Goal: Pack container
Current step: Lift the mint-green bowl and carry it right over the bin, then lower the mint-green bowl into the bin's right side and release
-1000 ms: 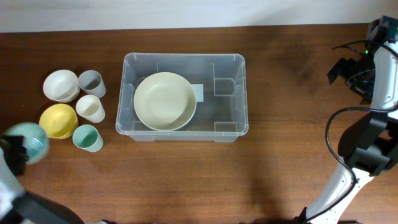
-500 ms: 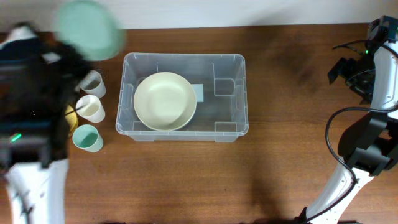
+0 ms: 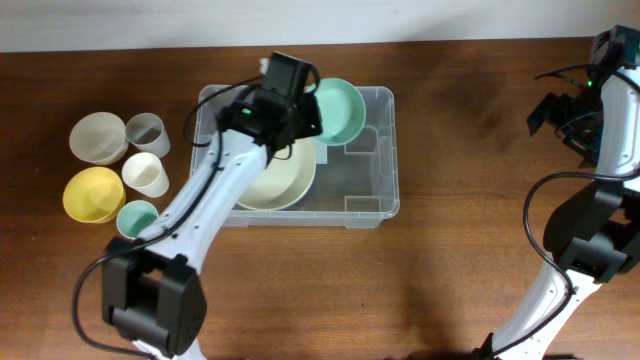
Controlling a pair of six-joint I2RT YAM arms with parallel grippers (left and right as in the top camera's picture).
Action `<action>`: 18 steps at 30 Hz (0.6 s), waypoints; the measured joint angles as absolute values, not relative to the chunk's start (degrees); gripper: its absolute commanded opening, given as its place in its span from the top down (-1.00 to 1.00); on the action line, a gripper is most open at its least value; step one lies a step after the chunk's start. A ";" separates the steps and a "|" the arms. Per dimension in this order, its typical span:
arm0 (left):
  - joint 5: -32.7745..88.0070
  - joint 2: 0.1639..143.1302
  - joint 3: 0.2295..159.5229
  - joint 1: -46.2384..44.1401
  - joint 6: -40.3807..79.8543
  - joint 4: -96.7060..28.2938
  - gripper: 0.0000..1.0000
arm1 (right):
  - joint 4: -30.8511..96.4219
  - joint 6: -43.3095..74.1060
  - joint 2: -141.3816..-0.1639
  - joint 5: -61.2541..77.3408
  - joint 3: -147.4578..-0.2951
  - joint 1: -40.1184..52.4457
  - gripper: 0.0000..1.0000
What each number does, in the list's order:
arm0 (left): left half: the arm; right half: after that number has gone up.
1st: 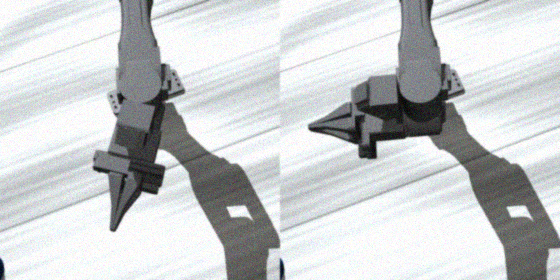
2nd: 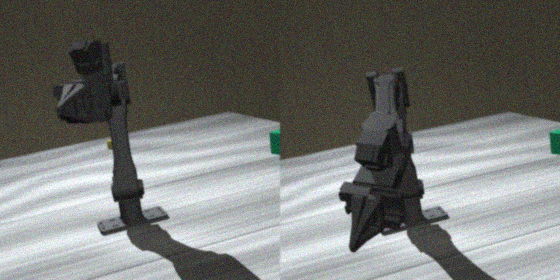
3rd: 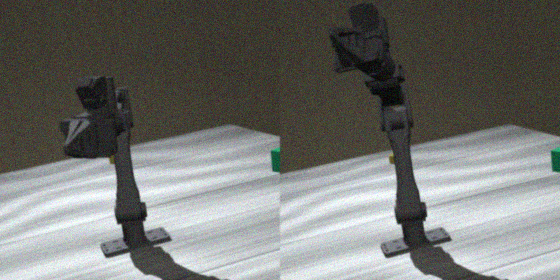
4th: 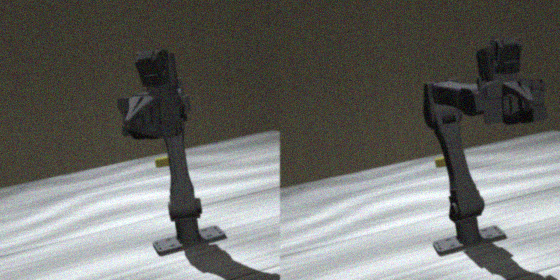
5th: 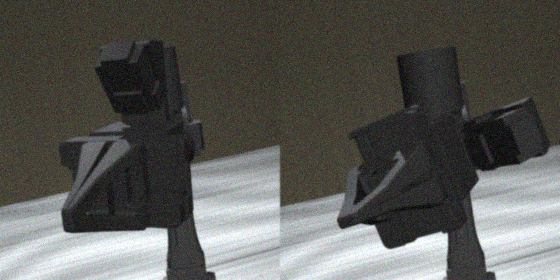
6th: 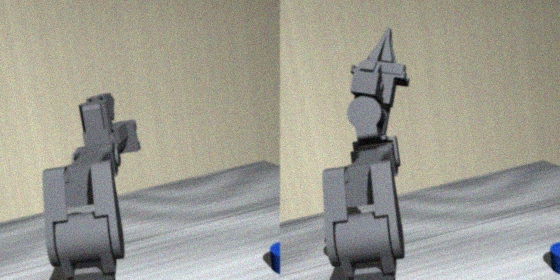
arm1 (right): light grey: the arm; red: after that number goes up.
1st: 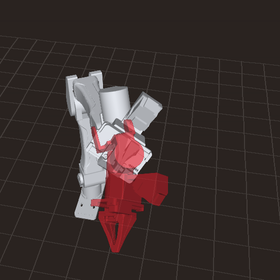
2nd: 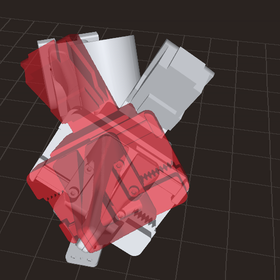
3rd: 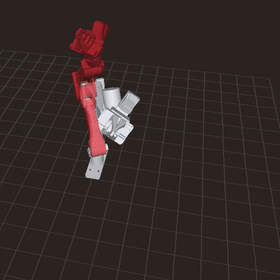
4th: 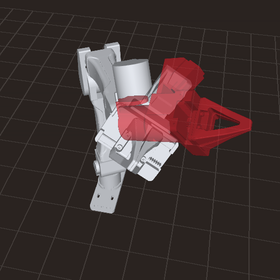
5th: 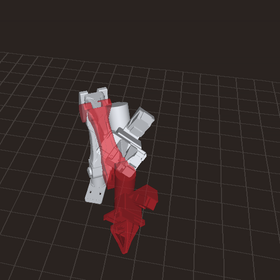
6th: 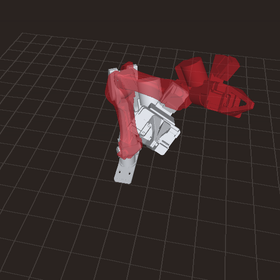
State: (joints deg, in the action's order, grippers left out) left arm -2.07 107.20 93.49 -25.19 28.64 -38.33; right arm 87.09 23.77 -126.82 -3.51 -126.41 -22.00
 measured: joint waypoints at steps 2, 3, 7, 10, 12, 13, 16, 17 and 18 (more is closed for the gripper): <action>-2.09 108.62 93.49 -25.45 27.70 -38.26 0.98 | 87.11 23.79 -126.82 -3.53 -126.41 -21.98 -0.98; -2.11 109.40 93.49 -25.43 27.03 -38.06 0.99 | 87.09 23.79 -126.82 -3.53 -126.41 -22.00 -0.98; -2.11 113.82 93.49 -25.39 25.89 -37.76 0.98 | 87.09 23.77 -126.80 -3.53 -126.41 -21.98 -0.98; -1.89 116.99 93.49 -25.39 25.63 -37.58 0.98 | 87.11 23.81 -126.82 -3.53 -126.41 -22.00 -0.98; -1.19 117.89 93.49 -25.45 24.99 -37.23 0.99 | 87.09 23.79 -126.82 -3.53 -126.41 -22.00 -0.98; -0.78 117.99 93.49 -25.45 24.67 -37.21 0.99 | 87.11 23.79 -126.80 -3.53 -126.41 -22.00 -0.98; 0.32 117.99 93.49 -25.45 23.86 -36.75 0.97 | 87.09 23.77 -126.82 -3.53 -126.41 -22.00 -0.98; 0.54 117.99 93.49 -25.45 23.68 -36.71 0.95 | 87.11 23.77 -126.82 -3.53 -126.41 -22.00 -0.98; 0.73 117.99 93.49 -25.45 23.51 -36.73 0.81 | 87.09 23.77 -126.80 -3.53 -126.41 -22.00 -0.98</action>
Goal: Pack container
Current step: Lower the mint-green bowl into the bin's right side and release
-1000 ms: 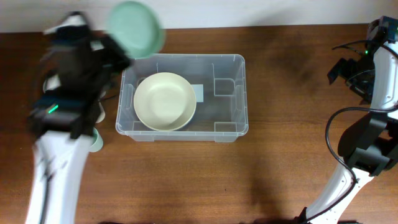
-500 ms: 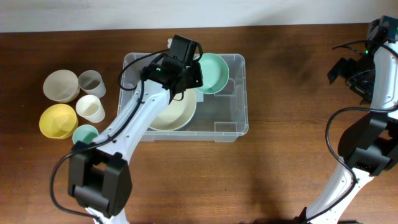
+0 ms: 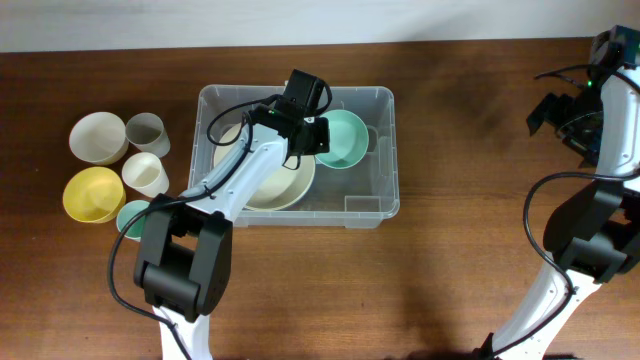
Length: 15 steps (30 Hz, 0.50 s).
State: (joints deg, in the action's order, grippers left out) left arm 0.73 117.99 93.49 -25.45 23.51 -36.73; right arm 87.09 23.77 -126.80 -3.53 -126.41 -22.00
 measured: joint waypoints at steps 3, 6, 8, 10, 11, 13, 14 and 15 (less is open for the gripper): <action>1.17 117.99 93.49 -25.45 23.16 -36.60 0.66 | 87.11 23.75 -126.82 -3.53 -126.41 -22.00 -0.98; 1.39 117.99 93.49 -25.45 22.94 -36.58 0.32 | 87.11 23.79 -126.80 -3.53 -126.41 -22.00 -0.97; 1.54 117.99 93.49 -25.45 23.03 -36.56 -0.18 | 87.09 23.77 -126.82 -3.53 -126.41 -22.00 -0.98; 1.56 117.99 93.49 -25.45 22.57 -36.29 -0.53 | 87.11 23.79 -126.82 -3.53 -126.41 -22.00 -0.98; 1.56 117.99 93.49 -25.45 22.72 -35.57 -0.68 | 87.09 23.77 -126.82 -3.51 -126.41 -22.00 -0.98; 1.58 117.99 93.56 -25.39 22.24 -34.85 -0.95 | 87.11 23.77 -126.82 -3.51 -126.41 -22.00 -0.97; 1.67 117.99 94.11 -25.21 22.11 -35.66 -0.99 | 87.11 23.79 -126.82 -3.51 -126.41 -21.98 -0.98; 1.76 118.04 94.80 -25.02 21.78 -36.60 -0.99 | 87.09 23.77 -126.82 -3.51 -126.41 -21.98 -0.98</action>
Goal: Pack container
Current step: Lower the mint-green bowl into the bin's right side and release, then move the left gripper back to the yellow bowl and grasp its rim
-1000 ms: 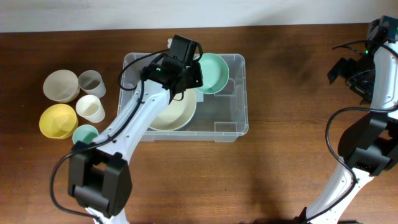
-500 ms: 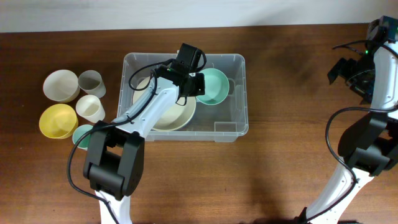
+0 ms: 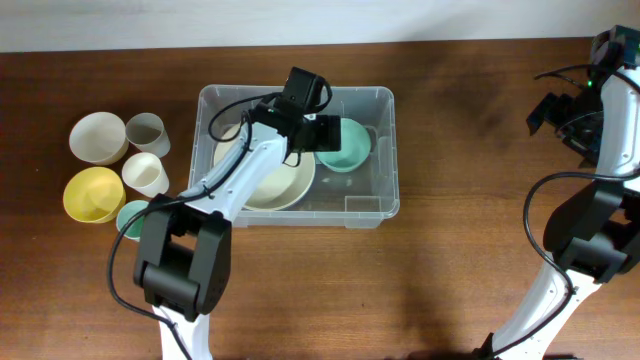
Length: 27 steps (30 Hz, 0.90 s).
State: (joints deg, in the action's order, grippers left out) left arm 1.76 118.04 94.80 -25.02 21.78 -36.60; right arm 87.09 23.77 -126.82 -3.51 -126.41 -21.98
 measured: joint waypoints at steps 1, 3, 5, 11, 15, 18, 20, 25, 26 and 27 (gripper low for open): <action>1.80 118.10 96.86 -24.27 21.37 -38.52 -0.99 | 87.13 23.81 -126.82 -3.51 -126.41 -22.00 -0.97; 2.07 118.10 102.08 -22.26 20.95 -42.94 -0.99 | 87.09 23.81 -126.82 -3.51 -126.41 -22.00 -0.98; 1.93 117.99 108.57 -18.90 20.73 -47.31 -0.99 | 87.09 23.75 -126.82 -3.53 -126.41 -22.00 -0.98; -4.67 114.63 120.88 -3.77 24.67 -62.26 -0.99 | 87.11 23.79 -126.80 -3.53 -126.41 -22.00 -0.98; -7.62 112.92 121.95 7.33 33.91 -73.25 -0.99 | 87.11 23.79 -126.82 -3.55 -126.41 -22.00 -0.98; -8.69 113.14 121.47 15.92 42.52 -81.45 -0.99 | 87.11 23.79 -126.82 -3.51 -126.41 -21.98 -0.98; -9.17 113.14 120.18 20.86 46.85 -84.53 -0.99 | 87.09 23.79 -126.82 -3.53 -126.41 -22.00 -0.98; -8.40 113.14 113.25 28.97 51.88 -86.04 -0.99 | 87.07 23.77 -126.82 -3.53 -126.41 -22.00 -0.98; -8.19 113.14 111.48 30.26 52.34 -85.54 -0.99 | 87.11 23.79 -126.82 -3.53 -126.41 -22.00 -0.98; -7.94 113.14 109.60 31.27 52.58 -84.29 -0.99 | 87.11 23.79 -126.82 -3.53 -126.41 -22.00 -0.98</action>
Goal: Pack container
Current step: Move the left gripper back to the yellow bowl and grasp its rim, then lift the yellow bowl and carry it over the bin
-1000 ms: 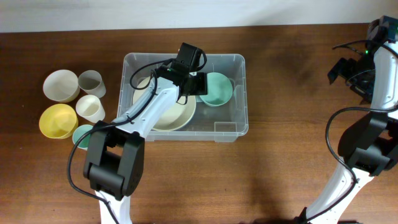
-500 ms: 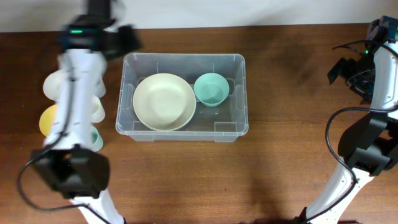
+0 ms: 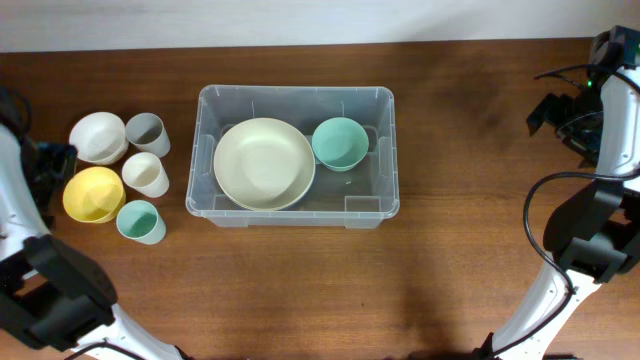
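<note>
The clear plastic container (image 3: 391,150) stands mid-table. Inside it a cream plate (image 3: 263,163) lies on the left and a teal bowl (image 3: 340,143) sits upright at the right rear. My left arm is drawn back to the table's left edge; its gripper (image 3: 55,160) is a dark shape beside the white bowl (image 3: 97,136) and yellow bowl (image 3: 93,193), holding nothing I can see, its jaws unreadable. My right gripper (image 3: 545,112) hangs at the far right, away from everything, too small to read.
Left of the container are a grey cup (image 3: 146,132), a cream cup (image 3: 146,174) and a teal cup (image 3: 138,221), grouped with the two bowls. The left arm's base fills the lower left corner.
The left gripper has let go of the teal bowl, which now sits in the container's right rear, and the arm has moved out to the table's left edge. The right arm is unchanged.
The left gripper first held the teal bowl tilted over the container's back rim. Then the bowl was lower, inside the container to the right of the cream plate, and lower again. Now the bowl rests there alone and the arm is at the left edge.
</note>
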Controlling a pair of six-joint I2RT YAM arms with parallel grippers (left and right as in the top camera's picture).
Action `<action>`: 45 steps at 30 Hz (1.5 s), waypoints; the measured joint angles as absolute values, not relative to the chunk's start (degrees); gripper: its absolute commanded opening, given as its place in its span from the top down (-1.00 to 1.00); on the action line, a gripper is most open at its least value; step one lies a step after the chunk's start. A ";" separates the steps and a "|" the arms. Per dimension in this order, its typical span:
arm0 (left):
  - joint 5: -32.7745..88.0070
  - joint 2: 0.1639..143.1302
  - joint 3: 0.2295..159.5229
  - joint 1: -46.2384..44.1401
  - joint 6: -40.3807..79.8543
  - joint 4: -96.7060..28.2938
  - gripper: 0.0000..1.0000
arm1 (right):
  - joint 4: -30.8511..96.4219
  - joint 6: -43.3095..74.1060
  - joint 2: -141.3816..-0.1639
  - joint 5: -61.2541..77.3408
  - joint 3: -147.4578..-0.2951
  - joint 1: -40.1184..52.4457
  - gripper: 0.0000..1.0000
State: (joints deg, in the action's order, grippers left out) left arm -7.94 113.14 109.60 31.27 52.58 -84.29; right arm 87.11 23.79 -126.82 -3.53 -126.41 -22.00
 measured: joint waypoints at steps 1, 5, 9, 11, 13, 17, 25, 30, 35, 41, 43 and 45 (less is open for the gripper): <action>-7.92 113.16 107.28 32.49 52.77 -82.85 -0.99 | 87.09 23.79 -126.80 -3.53 -126.41 -22.00 -0.98; -6.85 113.32 98.17 34.52 53.01 -75.79 -0.99 | 87.11 23.81 -126.82 -3.53 -126.41 -21.98 -0.98; -5.39 113.51 90.30 34.70 53.17 -67.81 -0.93 | 87.11 23.75 -126.82 -3.53 -126.41 -22.00 -0.98; -4.93 113.75 87.83 34.70 53.25 -64.62 -0.80 | 87.11 23.77 -126.82 -3.53 -126.41 -22.00 -0.98; -4.78 113.80 86.02 34.70 53.36 -62.61 -0.69 | 87.11 23.77 -126.82 -3.51 -126.41 -22.00 -0.98; -4.49 113.84 84.12 34.70 53.58 -59.77 -0.40 | 87.11 23.77 -126.82 -3.53 -126.41 -22.00 -0.98; -4.47 114.41 83.83 34.70 53.60 -57.60 0.03 | 87.11 23.77 -126.82 -3.53 -126.41 -22.00 -0.98; -4.47 117.27 83.83 34.70 53.60 -57.41 0.37 | 87.09 23.81 -126.82 -3.53 -126.41 -22.00 -0.98; -4.49 117.67 83.72 34.70 53.63 -57.06 0.88 | 87.11 23.77 -126.82 -3.53 -126.41 -22.00 -0.98; -3.01 117.23 85.95 35.42 52.47 -58.41 0.98 | 87.11 23.77 -126.82 -3.51 -126.41 -22.00 -0.98; -3.14 117.14 88.31 36.69 51.92 -61.67 0.98 | 87.11 23.77 -126.82 -3.53 -126.41 -22.00 -0.98; -3.38 116.79 91.18 38.96 51.55 -66.02 0.98 | 87.09 23.77 -126.82 -3.51 -126.41 -22.00 -0.98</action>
